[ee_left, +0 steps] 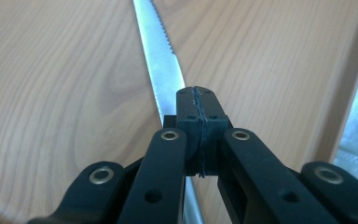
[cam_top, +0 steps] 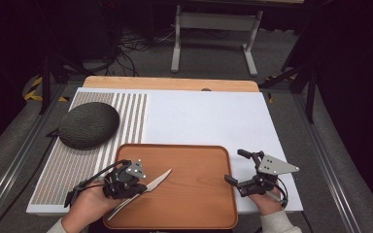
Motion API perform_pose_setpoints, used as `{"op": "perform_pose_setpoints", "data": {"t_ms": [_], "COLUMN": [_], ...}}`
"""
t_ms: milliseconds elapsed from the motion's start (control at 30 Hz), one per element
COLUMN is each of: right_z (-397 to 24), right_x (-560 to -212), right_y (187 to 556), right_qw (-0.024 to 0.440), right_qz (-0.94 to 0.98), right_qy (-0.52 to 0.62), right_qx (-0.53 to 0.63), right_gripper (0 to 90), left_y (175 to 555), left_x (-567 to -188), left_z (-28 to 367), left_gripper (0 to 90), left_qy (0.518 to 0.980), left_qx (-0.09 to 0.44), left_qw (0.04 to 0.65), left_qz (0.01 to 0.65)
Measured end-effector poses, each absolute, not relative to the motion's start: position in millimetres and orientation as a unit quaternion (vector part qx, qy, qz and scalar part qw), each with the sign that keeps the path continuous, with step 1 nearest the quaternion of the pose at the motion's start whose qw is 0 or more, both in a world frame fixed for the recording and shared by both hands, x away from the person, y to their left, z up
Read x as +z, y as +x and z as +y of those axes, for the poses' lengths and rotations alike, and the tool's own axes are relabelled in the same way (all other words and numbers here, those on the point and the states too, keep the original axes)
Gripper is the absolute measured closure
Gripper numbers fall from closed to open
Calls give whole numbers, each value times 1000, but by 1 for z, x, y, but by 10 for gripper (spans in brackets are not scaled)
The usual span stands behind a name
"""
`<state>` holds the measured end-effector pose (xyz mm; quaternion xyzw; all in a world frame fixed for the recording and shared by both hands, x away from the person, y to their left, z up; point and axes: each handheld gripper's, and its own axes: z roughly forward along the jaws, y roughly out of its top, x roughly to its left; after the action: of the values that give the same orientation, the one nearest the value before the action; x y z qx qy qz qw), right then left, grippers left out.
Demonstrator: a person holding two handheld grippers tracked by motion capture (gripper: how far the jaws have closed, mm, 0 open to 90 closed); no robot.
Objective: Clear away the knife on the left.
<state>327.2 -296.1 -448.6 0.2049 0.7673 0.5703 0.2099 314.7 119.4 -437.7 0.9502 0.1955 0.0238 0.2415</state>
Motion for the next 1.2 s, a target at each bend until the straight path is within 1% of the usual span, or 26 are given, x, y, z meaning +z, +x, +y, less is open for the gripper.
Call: {"op": "perform_pose_setpoints", "data": {"t_ms": [167,433,633,833,1200], "right_z": [-296,-296,-296,-296,-295], "right_x": [-449,-449,-449,-449,-449], "right_y": [327,327,327,327,327], "right_qw": [210,210,210,210,211], "right_qz": [768,768,769,769,770], "right_qy": [204,204,203,202,202], "right_qx": [570,570,569,569,568], "right_gripper": [22,22,22,22,22], "left_y": [310,308,310,312,321], "left_x": [-445,-451,-455,-455,-455], "left_z": [108,104,104,105,120], "left_gripper": [899,899,899,899,899], "left_qy": [962,969,971,971,966], "left_qx": [48,55,53,65,59], "left_qw": [214,196,184,172,177], "left_qz": [162,140,144,155,181]}}
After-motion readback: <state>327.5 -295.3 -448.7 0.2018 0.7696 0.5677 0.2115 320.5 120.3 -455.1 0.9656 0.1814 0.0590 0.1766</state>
